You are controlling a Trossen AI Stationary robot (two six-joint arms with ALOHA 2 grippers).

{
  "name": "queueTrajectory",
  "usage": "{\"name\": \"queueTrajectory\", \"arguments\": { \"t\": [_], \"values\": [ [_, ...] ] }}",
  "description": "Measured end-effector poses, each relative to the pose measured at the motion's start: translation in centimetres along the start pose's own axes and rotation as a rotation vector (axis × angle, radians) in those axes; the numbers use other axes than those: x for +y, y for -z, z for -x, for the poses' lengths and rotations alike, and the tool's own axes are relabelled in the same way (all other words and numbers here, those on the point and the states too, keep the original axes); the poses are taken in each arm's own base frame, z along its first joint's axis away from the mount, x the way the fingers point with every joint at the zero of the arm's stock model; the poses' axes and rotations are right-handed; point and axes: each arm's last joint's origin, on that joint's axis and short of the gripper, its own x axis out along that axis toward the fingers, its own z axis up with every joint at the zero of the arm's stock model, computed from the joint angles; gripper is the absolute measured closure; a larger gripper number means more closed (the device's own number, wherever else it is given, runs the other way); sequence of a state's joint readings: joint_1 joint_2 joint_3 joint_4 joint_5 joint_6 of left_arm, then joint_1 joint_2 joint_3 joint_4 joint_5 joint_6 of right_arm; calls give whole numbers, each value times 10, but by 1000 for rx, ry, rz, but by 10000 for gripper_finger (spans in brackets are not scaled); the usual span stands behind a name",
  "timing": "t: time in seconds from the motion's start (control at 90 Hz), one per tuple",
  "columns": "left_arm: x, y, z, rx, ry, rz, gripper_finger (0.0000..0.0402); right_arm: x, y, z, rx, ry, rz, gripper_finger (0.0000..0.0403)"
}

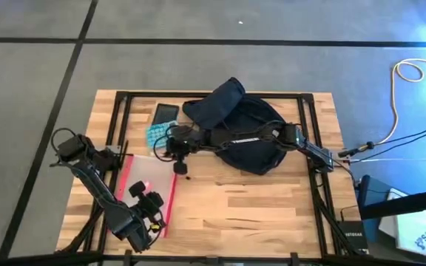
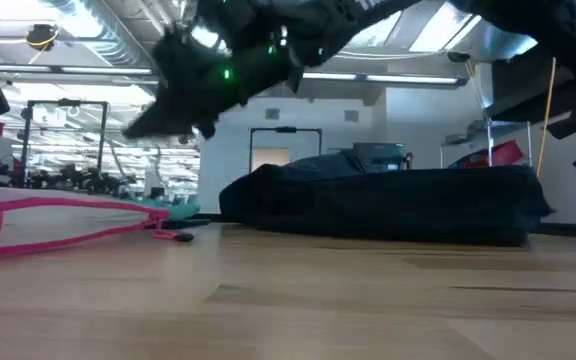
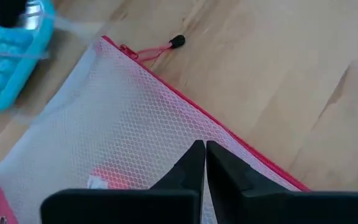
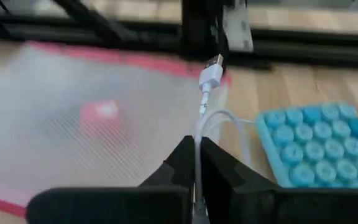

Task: Unpack backpack
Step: Put the white charger cable into the transparent zip bag

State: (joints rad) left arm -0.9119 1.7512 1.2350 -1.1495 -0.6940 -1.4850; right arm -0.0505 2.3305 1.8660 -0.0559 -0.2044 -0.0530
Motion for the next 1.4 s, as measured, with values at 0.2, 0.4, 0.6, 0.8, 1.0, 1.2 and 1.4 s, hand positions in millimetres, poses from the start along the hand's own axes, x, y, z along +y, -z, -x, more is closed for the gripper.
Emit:
{"name": "queueTrajectory", "arguments": {
  "t": [0.2, 0.4, 0.6, 0.8, 1.0, 1.2, 1.4],
  "values": [
    [-1, 0, 0, -5, 8, -24, 402, 12, -20, 20, -3, -31, -67, 403],
    [-1, 3, 3, -7, 17, -33, 402, 46, -34, 43, 83, -19, 2, 403],
    [-2, 6, 6, -14, 26, -41, 402, 107, -41, 71, 211, -14, 73, 403],
    [-2, 4, 6, -83, 20, -35, 402, 177, -41, 102, 293, 7, 192, 403],
    [-2, -4, 2, -200, 4, -9, 402, 241, -43, 134, 249, 41, 280, 403],
    [-7, -17, -5, -282, 8, -47, 402, 271, -30, 149, 272, 188, 304, 403],
    [-12, -26, -10, -313, 5, -144, 402, 268, -4, 139, 305, 256, 205, 403]
  ]
}}
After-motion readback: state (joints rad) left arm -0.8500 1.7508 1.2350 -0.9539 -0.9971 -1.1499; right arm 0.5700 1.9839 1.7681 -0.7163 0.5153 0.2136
